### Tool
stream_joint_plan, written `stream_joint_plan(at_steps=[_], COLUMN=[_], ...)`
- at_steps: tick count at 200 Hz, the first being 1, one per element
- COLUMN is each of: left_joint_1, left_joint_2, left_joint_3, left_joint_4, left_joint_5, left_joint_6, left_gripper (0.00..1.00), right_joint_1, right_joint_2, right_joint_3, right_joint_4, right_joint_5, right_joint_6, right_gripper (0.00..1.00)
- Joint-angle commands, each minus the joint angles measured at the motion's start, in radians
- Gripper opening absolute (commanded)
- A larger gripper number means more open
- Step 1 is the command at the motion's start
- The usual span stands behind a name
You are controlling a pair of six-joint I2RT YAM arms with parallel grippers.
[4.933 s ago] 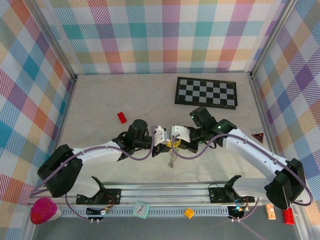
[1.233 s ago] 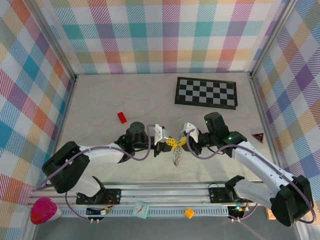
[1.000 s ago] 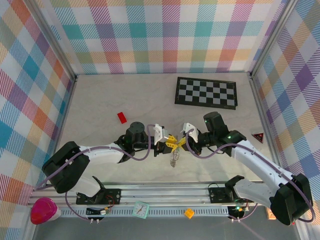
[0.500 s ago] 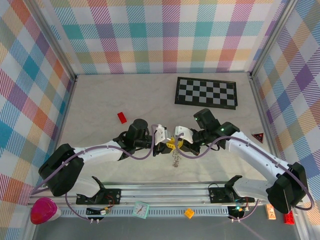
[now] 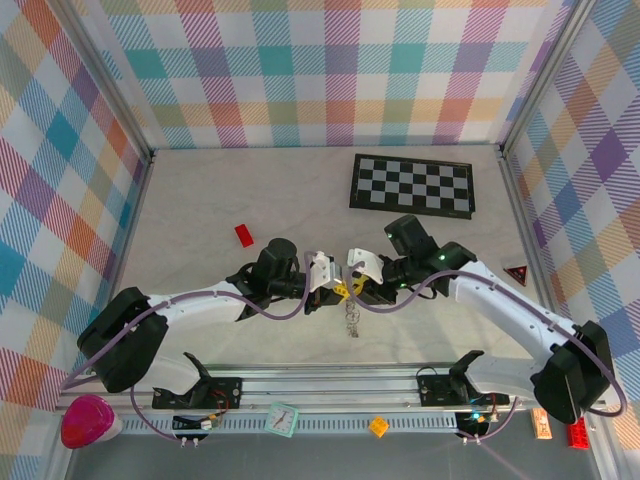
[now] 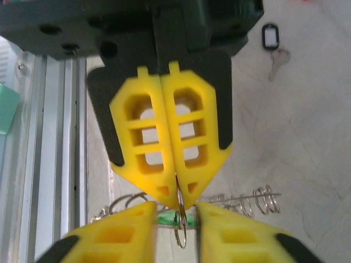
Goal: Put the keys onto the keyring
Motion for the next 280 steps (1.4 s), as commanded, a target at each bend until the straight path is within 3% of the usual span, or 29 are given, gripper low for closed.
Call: stream_joint_plan(at_steps=[1, 54, 140, 182, 212, 253, 280], left_joint_1=[-0.007, -0.007, -0.008, -0.008, -0.007, -0.007, -0.007], left_joint_2=[-0.017, -0.012, -0.022, -0.032, -0.038, -0.046, -0.044], left_joint_3=[-0.008, -0.047, -0.055, -0.056, -0.059, -0.064, -0.073], left_joint_4=[0.104, 0.215, 0.209, 0.214, 0.215, 0.241, 0.289], left_joint_5=[0.022, 0.039, 0.047, 0.057, 0.058, 0.066, 0.084], left_joint_6=[-0.025, -0.061, -0.051, -0.054, -0.056, -0.072, -0.099], left_gripper=[0.0, 0.0, 0.0, 0.0, 0.0, 0.0, 0.0], right_joint_1=[-0.026, -0.037, -0.038, -0.038, -0.038, -0.038, -0.04], right_joint_2=[-0.047, -0.064, -0.087, -0.074, -0.071, -0.052, 0.021], right_joint_3=[-0.049, -0.091, -0.076, -0.073, -0.068, -0.097, -0.106], right_joint_4=[0.051, 0.054, 0.043, 0.05, 0.046, 0.057, 0.088], right_joint_5=[-0.051, -0.031, -0.038, -0.052, -0.064, -0.033, -0.084], right_joint_6=[0.048, 0.074, 0.088, 0.089, 0.091, 0.076, 0.08], right_gripper=[0.31, 0.31, 0.17, 0.16, 0.0, 0.0, 0.0])
